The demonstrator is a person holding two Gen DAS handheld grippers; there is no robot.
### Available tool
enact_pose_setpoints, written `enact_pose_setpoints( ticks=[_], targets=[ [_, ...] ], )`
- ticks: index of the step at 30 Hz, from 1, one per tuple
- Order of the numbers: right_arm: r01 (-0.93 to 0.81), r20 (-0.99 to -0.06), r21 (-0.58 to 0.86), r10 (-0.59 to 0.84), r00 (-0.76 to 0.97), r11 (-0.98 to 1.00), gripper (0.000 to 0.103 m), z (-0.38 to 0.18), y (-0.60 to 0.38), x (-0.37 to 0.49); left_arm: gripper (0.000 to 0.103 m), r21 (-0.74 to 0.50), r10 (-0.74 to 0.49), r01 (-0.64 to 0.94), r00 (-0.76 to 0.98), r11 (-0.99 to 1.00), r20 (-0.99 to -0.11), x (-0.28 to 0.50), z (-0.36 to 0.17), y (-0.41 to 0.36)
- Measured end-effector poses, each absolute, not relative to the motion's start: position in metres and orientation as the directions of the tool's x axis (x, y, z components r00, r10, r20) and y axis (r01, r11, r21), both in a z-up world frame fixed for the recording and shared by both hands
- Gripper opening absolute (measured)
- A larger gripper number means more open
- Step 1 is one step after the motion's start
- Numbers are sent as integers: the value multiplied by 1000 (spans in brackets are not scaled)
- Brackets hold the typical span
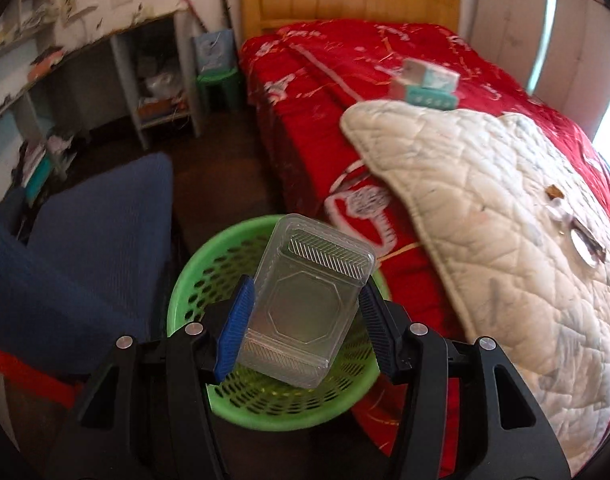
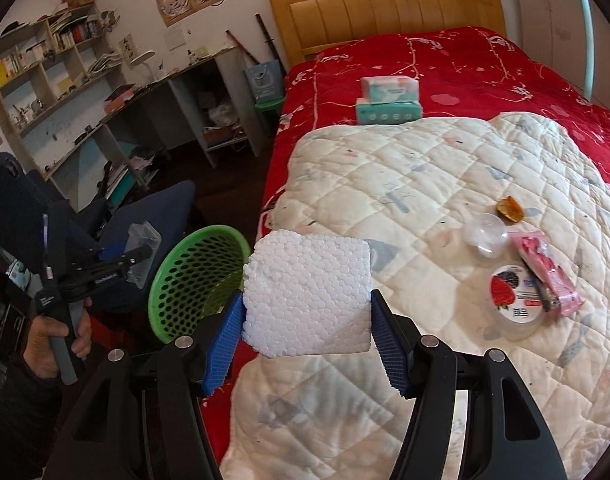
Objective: Collect trash
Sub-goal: 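Open the left tool to drop the clear box while the right tool drops the foam block in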
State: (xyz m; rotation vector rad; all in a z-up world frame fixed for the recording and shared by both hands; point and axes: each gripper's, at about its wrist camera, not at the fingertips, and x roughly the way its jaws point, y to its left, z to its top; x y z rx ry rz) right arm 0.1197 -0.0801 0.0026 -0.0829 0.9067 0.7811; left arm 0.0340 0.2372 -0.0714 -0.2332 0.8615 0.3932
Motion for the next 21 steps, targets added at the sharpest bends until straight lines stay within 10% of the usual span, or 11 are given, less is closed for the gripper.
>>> enact_pose_setpoints(
  ticks=[21],
  targets=[
    [-675, -743, 282, 600, 296, 682, 60, -9, -42, 111, 68, -125, 220, -520, 551, 845, -805, 4, -103, 264]
  ],
)
